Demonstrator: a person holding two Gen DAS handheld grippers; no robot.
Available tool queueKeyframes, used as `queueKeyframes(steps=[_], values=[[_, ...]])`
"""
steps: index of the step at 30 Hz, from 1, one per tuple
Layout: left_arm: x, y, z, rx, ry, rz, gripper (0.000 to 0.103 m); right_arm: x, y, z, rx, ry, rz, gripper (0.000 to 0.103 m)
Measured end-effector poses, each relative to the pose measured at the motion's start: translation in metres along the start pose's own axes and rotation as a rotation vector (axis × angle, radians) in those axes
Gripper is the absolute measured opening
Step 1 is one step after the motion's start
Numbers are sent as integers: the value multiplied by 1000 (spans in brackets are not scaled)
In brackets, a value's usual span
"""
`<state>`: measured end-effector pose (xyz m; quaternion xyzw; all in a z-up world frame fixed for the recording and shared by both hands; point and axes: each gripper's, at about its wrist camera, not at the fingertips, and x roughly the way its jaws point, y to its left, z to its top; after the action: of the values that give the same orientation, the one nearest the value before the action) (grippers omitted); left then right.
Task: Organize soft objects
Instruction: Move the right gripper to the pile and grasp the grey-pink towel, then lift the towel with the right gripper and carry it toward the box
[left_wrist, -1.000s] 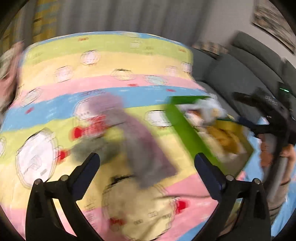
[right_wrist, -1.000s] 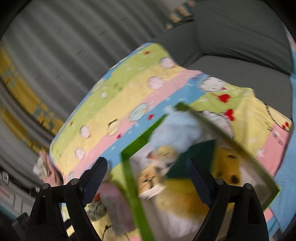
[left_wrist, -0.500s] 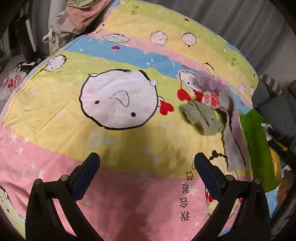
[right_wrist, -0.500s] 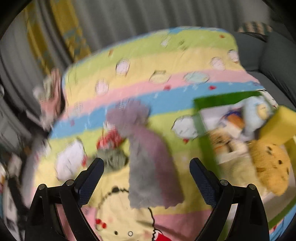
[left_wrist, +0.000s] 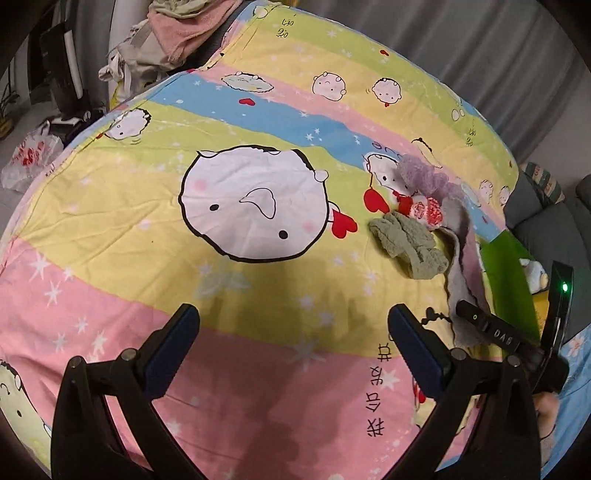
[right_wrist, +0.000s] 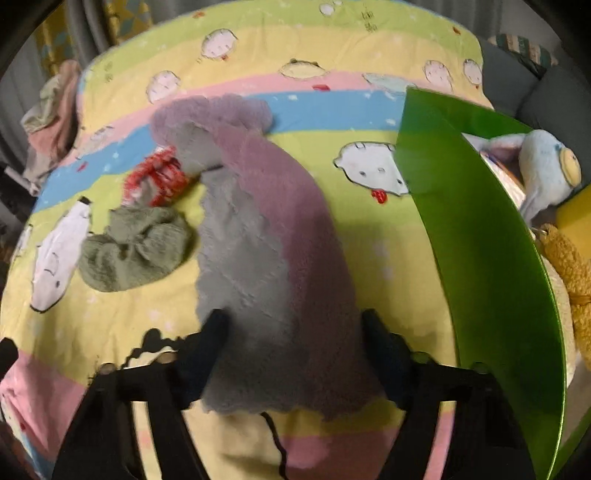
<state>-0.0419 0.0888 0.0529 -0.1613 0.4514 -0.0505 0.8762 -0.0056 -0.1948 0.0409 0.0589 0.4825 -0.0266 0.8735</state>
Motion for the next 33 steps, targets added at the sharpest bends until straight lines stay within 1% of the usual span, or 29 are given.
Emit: queueKeyframes(steps=[1,2,3,5,6,7,8,9,10,13,14,18,21,23,28,31,33], values=[[-1,1,1,-6,3,-8,102,-4,5,-1,-33,-12,46,26],[-1,3,2,-17,6,-21,102,-8,7,-2,-36,-18,63,8],[-3,6,3,-32,10,-38,102,-13,8,-4,-29,-23,58,8],[-7,10,4,-57,8,-73,102,-22,8,-11,-3,-34,93,8],[-9,11,5,-66,3,-85,102,-29,6,-16,20,-28,143,8],[-11,13,5,-72,-3,-91,102,-32,7,-19,31,-27,175,8],[-13,14,5,-77,-6,-91,102,-43,5,-25,47,-34,224,8],[-14,15,5,-80,-7,-89,102,-52,4,-29,52,-44,240,8],[-16,16,5,-85,-8,-90,102,-62,4,-33,52,-58,250,8],[-20,20,6,-106,-10,-113,102,-108,7,-53,34,-126,299,8],[-21,21,6,-110,-11,-119,102,-119,9,-58,29,-135,317,8],[-21,22,6,-115,-3,-130,102,-151,13,-71,4,-131,386,8],[-16,23,6,-126,24,-149,102,-158,22,-72,-8,-127,438,8],[-13,22,5,-131,42,-160,102,-158,25,-71,-19,-129,434,8],[-8,13,1,-101,62,-154,102,-130,37,-49,-13,-125,403,8],[-5,7,-1,-74,71,-149,102,-98,40,-28,2,-127,340,8],[-2,3,-2,-58,75,-150,102,-70,36,-15,36,-99,283,8]])
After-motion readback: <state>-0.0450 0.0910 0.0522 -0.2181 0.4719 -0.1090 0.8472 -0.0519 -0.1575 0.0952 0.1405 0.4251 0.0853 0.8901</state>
